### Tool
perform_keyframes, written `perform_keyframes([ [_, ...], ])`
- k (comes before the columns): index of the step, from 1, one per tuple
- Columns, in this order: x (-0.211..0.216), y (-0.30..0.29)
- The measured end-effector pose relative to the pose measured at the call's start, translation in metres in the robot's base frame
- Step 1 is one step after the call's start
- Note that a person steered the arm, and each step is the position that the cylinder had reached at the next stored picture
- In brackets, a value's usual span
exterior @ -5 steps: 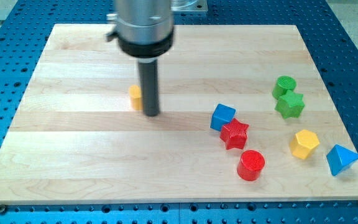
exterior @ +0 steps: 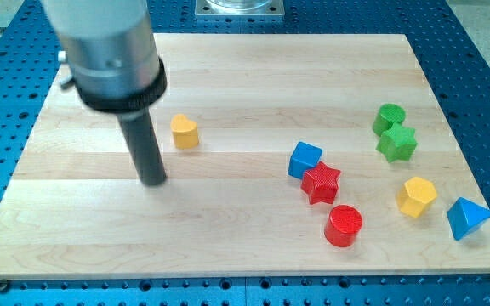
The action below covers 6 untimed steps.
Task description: Place the heart at the center of the board
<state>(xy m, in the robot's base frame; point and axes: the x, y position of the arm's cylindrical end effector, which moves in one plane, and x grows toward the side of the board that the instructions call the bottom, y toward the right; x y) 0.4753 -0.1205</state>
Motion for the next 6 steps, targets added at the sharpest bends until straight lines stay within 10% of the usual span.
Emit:
perform_keyframes([
  [4,-0.033,0.130],
  [6,-0.009,0.080],
])
